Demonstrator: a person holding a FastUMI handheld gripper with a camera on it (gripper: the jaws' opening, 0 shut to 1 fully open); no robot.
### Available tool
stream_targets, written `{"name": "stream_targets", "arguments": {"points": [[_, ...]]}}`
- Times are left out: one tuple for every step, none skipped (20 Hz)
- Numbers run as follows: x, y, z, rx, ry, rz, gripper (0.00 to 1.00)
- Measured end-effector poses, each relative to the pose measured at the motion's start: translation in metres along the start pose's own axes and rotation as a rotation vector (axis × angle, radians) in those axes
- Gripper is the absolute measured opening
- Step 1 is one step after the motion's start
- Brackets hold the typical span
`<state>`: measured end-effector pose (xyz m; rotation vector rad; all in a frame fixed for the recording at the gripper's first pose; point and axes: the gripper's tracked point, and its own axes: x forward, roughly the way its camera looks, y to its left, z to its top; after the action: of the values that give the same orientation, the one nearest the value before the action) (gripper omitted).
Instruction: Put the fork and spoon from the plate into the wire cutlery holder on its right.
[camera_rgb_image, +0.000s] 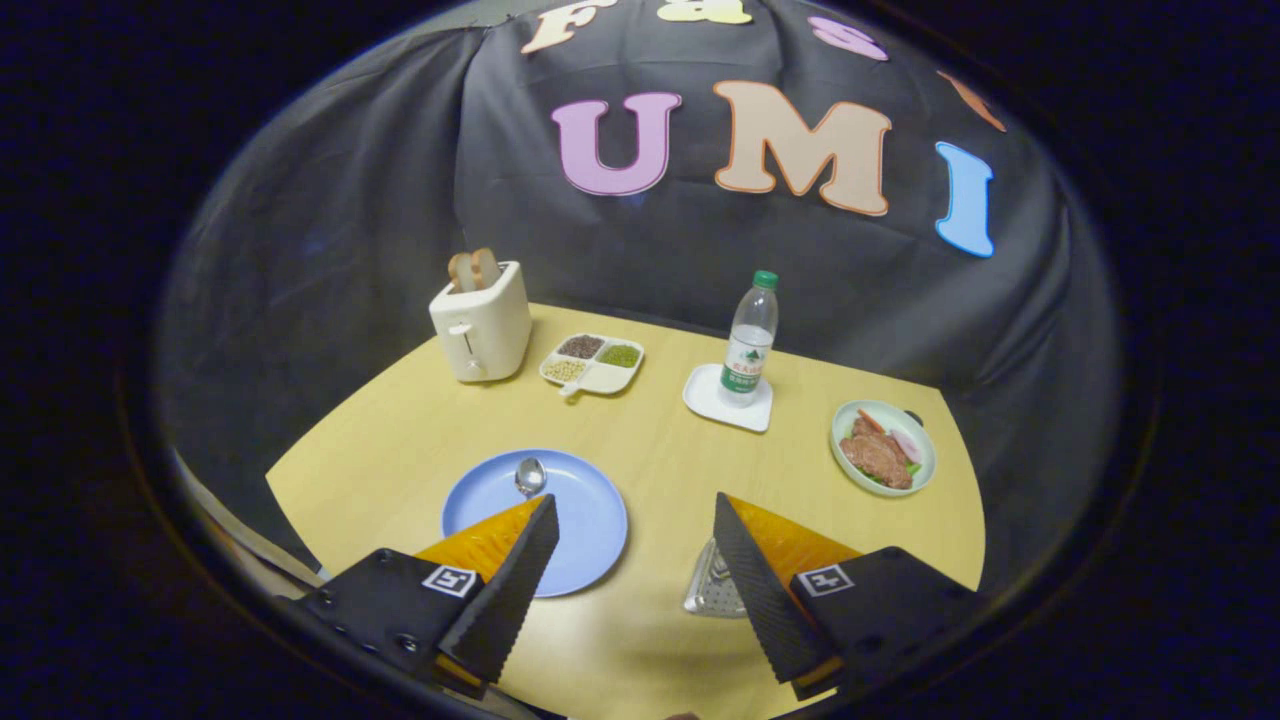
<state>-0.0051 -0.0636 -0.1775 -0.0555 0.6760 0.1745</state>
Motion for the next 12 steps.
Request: {"name": "stream_targets", "arguments": {"points": [[0.004, 0.009, -0.004, 0.004, -0.009, 0.005, 1.00], [0.008, 0.018, -0.008, 0.007, -0.015, 0.010, 1.00], [0.012, 0.028, -0.013, 0.007, -0.014, 0.016, 1.00], [0.017, 0.035, -0.017, 0.000, -0.018, 0.021, 1.00], [0.022, 0.043, -0.023, -0.013, -0.021, 0.023, 1.00], [0.028, 0.052, -0.028, -0.029, -0.018, 0.030, 1.00], [0.034, 0.061, -0.035, -0.041, -0.014, 0.034, 1.00], [0.039, 0.068, -0.042, -0.054, -0.006, 0.039, 1.00], [0.046, 0.074, -0.050, -0.067, 0.007, 0.044, 1.00], [0.053, 0.079, -0.057, -0.083, 0.017, 0.046, 1.00], [0.059, 0.082, -0.063, -0.104, 0.023, 0.043, 1.00], [0.066, 0.084, -0.071, -0.124, 0.039, 0.043, 1.00]]}}
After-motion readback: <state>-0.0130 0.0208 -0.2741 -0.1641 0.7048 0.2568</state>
